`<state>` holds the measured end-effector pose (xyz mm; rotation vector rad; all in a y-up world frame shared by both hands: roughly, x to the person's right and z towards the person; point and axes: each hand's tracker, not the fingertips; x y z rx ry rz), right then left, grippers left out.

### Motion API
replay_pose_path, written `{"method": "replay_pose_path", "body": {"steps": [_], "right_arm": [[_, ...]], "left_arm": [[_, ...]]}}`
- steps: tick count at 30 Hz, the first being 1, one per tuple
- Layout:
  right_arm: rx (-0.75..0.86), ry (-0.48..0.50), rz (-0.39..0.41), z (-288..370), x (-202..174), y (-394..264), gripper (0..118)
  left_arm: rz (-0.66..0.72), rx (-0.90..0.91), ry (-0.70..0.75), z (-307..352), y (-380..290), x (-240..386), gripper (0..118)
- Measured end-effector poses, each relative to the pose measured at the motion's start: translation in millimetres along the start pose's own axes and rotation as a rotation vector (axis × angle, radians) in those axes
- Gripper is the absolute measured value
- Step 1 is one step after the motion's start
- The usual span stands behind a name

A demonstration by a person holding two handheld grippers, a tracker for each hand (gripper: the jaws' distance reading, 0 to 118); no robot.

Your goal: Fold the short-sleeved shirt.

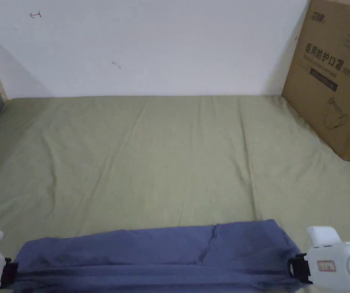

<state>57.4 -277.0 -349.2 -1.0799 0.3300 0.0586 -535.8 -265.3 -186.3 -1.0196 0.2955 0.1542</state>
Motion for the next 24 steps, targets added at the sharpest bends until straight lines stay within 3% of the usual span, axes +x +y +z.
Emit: {"method": "replay_pose_path", "body": {"steps": [4, 5, 6, 8, 9, 12, 16, 17, 18, 19, 20, 21, 24], "right_arm": [[0.033, 0.005, -0.066, -4, 0, -14, 5], [0.047, -0.016, -0.064, -3, -3, -15, 13], [0.061, -0.064, -0.049, -1, -5, -13, 27], [0.075, -0.1, -0.02, 10, -11, -10, 53], [0.092, -0.101, -0.023, 17, -13, -9, 54], [0.207, -0.059, -0.049, 45, -26, -2, 54], [0.37, -0.067, -0.006, 69, -56, 4, 54], [0.45, -0.067, -0.019, 77, -65, 3, 51], [0.5, -0.047, -0.029, 82, -73, 3, 42], [0.512, -0.03, -0.014, 85, -82, 5, 26], [0.561, -0.06, -0.006, 88, -95, 3, 1], [0.621, -0.108, 0.017, 91, -108, 1, 1], [0.726, -0.14, 0.107, 95, -141, -2, 1]], "left_arm": [[-0.005, -0.032, 0.018, -11, -15, 0, 5], [-0.015, -0.021, 0.032, -10, -17, 2, 16], [-0.03, -0.022, 0.061, -10, -17, 3, 35], [-0.033, -0.022, 0.083, -5, -14, -1, 95], [-0.021, 0.0, 0.078, 1, -13, -4, 104], [0.062, 0.095, 0.026, 30, -6, -3, 102], [0.119, 0.208, -0.021, 65, -4, 7, 101], [0.135, 0.252, -0.051, 75, -4, 9, 94], [0.137, 0.286, -0.092, 85, -8, 17, 80], [0.147, 0.303, -0.109, 91, -9, 19, 56], [0.159, 0.306, -0.102, 96, -12, 23, 17], [0.155, 0.309, -0.1, 100, -14, 28, 0], [0.148, 0.318, -0.142, 109, -25, 34, 0]]}}
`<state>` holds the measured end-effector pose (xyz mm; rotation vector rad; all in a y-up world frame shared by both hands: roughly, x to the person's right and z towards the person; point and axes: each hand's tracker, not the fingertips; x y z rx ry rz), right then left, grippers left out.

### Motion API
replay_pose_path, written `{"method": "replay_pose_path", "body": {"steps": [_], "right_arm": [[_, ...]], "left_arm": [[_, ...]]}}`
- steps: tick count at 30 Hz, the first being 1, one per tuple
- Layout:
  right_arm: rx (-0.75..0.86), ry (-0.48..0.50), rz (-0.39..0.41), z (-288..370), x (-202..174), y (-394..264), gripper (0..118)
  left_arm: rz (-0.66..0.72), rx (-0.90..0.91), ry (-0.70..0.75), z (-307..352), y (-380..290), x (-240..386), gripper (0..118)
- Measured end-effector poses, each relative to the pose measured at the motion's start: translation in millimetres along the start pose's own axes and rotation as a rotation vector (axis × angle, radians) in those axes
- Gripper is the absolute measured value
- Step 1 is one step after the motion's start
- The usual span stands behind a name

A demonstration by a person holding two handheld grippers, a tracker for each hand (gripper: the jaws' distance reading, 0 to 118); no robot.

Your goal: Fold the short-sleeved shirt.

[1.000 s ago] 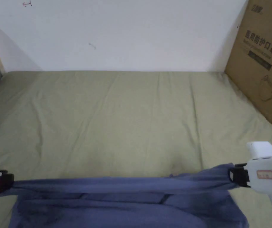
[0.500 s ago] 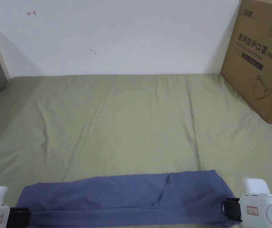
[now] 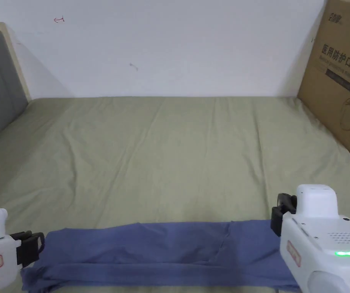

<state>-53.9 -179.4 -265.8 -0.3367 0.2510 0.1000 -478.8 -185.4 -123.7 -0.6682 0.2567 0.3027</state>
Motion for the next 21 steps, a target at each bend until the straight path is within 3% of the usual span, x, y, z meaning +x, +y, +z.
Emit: {"method": "replay_pose_path", "body": {"steps": [2, 5, 8, 18, 19, 20, 21], "right_arm": [[0.009, 0.041, 0.007, 3, -15, 3, 1], [0.061, 0.021, 0.077, 5, -38, 5, 1], [0.09, 0.045, 0.063, 7, -53, 4, 1], [0.077, 0.073, 0.089, -8, -92, 1, 1], [0.064, 0.081, 0.09, -11, -94, 1, 1], [0.051, 0.087, 0.095, -14, -96, 0, 1], [0.043, 0.089, 0.1, -16, -98, -2, 1]], "left_arm": [[0.003, -0.002, 0.015, 6, -6, 3, 0], [0.018, -0.012, 0.032, 13, -14, -2, 0], [0.104, -0.004, 0.001, 21, -19, -12, 0], [0.169, -0.032, -0.02, 13, -29, -48, 0], [0.194, -0.043, -0.027, 8, -29, -53, 3], [0.228, -0.072, -0.044, 1, -29, -60, 22], [0.266, -0.097, -0.06, -7, -31, -68, 50]]}}
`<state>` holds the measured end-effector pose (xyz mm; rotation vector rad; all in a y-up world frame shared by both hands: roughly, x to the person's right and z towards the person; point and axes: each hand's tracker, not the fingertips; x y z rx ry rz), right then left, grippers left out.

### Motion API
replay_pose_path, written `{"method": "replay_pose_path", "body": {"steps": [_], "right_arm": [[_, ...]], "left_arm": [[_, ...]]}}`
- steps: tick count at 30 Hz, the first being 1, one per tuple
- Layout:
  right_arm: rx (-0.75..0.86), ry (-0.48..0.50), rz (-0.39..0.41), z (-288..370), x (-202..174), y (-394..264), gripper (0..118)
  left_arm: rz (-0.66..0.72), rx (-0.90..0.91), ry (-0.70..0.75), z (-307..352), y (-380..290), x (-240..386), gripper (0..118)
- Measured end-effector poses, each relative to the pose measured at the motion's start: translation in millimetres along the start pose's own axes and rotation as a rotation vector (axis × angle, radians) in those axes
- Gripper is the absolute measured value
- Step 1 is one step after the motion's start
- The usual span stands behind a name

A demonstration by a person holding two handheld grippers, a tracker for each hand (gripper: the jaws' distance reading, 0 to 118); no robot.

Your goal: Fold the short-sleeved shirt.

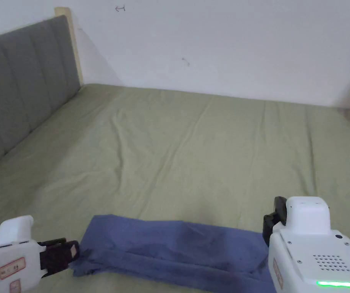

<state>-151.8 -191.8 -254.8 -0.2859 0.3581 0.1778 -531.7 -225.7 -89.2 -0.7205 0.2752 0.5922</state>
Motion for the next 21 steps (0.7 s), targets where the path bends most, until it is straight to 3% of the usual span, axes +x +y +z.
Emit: {"method": "replay_pose_path", "body": {"steps": [1, 2, 10, 17, 19, 20, 21], "right_arm": [[-0.005, 0.004, 0.0, -2, -2, -1, 1], [-0.018, 0.025, -0.018, -5, -2, 0, 1], [-0.045, 0.011, 0.025, -26, -19, 4, 1], [-0.073, 0.015, 0.091, -43, -32, 4, 1], [-0.08, 0.017, 0.089, -46, -34, 3, 1], [-0.085, 0.016, 0.089, -48, -34, 3, 1], [-0.091, 0.017, 0.088, -50, -35, 2, 1]], "left_arm": [[0.032, -0.026, -0.031, -10, 2, -8, 84], [0.066, -0.056, -0.059, -21, 2, -17, 110], [0.372, -0.168, -0.219, -101, 1, -68, 113], [0.56, -0.132, -0.427, -139, 6, -84, 113], [0.558, -0.138, -0.432, -144, 6, -78, 102], [0.555, -0.145, -0.415, -150, 6, -78, 71], [0.547, -0.197, -0.361, -159, 4, -80, 28]]}}
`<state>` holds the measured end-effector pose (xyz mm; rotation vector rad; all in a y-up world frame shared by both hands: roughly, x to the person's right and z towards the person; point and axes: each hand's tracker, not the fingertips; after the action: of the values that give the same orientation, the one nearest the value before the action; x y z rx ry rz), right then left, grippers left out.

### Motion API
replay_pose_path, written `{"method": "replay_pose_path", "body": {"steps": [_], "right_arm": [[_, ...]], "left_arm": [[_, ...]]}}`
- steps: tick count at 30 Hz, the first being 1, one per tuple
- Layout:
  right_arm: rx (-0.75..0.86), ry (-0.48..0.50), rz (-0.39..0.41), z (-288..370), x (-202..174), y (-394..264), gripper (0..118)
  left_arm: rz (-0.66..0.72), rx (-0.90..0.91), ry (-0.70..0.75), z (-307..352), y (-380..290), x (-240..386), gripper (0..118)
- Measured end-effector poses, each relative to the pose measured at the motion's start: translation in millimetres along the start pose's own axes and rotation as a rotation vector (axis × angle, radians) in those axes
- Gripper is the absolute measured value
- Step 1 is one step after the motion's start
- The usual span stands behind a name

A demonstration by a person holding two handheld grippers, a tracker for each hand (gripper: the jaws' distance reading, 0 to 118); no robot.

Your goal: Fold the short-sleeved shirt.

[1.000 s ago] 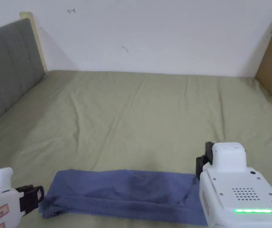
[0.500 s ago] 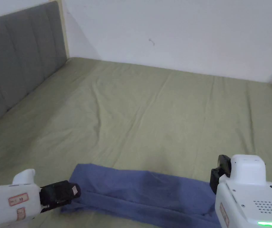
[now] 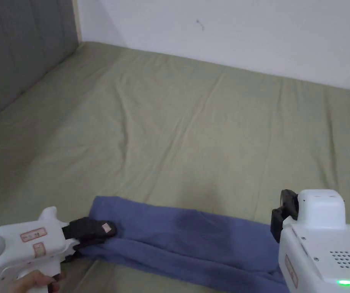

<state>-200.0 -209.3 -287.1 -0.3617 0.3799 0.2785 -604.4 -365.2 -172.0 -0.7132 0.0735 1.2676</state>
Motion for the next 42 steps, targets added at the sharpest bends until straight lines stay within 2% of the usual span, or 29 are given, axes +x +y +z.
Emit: {"method": "replay_pose_path", "body": {"steps": [1, 2, 3, 5, 9, 16, 19, 23, 28, 31, 34, 37, 38, 39, 40, 41, 42], "right_arm": [[-0.009, 0.005, -0.005, -2, 0, 0, 1], [-0.025, 0.017, -0.014, -4, 1, -1, 1], [-0.047, 0.041, -0.027, -6, 2, -3, 1], [-0.055, 0.021, -0.038, -8, 4, -6, 1], [-0.095, 0.024, -0.064, -12, 9, -8, 1], [-0.097, 0.021, -0.069, -5, 20, -11, 1], [-0.106, 0.023, -0.086, -2, 26, -15, 1], [-0.118, 0.018, -0.098, 4, 38, -21, 1], [-0.128, -0.006, -0.128, 10, 61, -27, 1], [-0.132, -0.021, -0.164, 17, 78, -32, 1], [-0.125, -0.046, -0.184, 26, 94, -38, 1], [-0.135, -0.072, -0.231, 33, 114, -46, 1], [-0.134, -0.079, -0.249, 36, 120, -48, 1], [-0.138, -0.088, -0.255, 37, 125, -51, 1], [-0.142, -0.091, -0.253, 38, 129, -53, 1], [-0.144, -0.108, -0.245, 39, 133, -57, 1], [-0.147, -0.129, -0.227, 40, 135, -60, 1]], "left_arm": [[0.026, -0.03, 0.03, -8, -1, -5, 10], [0.092, -0.011, -0.028, -7, -2, -10, 9], [0.092, 0.004, -0.107, 0, 0, -9, 9], [0.033, 0.002, -0.038, 5, 3, -3, 9], [-0.048, -0.018, 0.005, 17, 10, 8, 9], [-0.058, 0.073, 0.061, 55, 27, 19, 9], [-0.155, 0.041, 0.138, 55, 26, 37, 9], [-0.284, 0.088, 0.233, 50, 12, 83, 9], [-0.664, 0.083, 0.328, 24, -39, 173, 9], [-0.863, 0.043, 0.314, -6, -80, 216, 9], [-1.024, 0.002, 0.239, -43, -120, 238, 9], [-1.037, -0.118, 0.184, -85, -157, 248, 10], [-1.038, -0.152, 0.181, -99, -168, 248, 15], [-1.057, -0.193, 0.165, -111, -179, 245, 25], [-1.056, -0.21, 0.17, -120, -187, 243, 41], [-1.046, -0.239, 0.167, -132, -197, 242, 73], [-1.04, -0.26, 0.165, -140, -201, 239, 93]]}}
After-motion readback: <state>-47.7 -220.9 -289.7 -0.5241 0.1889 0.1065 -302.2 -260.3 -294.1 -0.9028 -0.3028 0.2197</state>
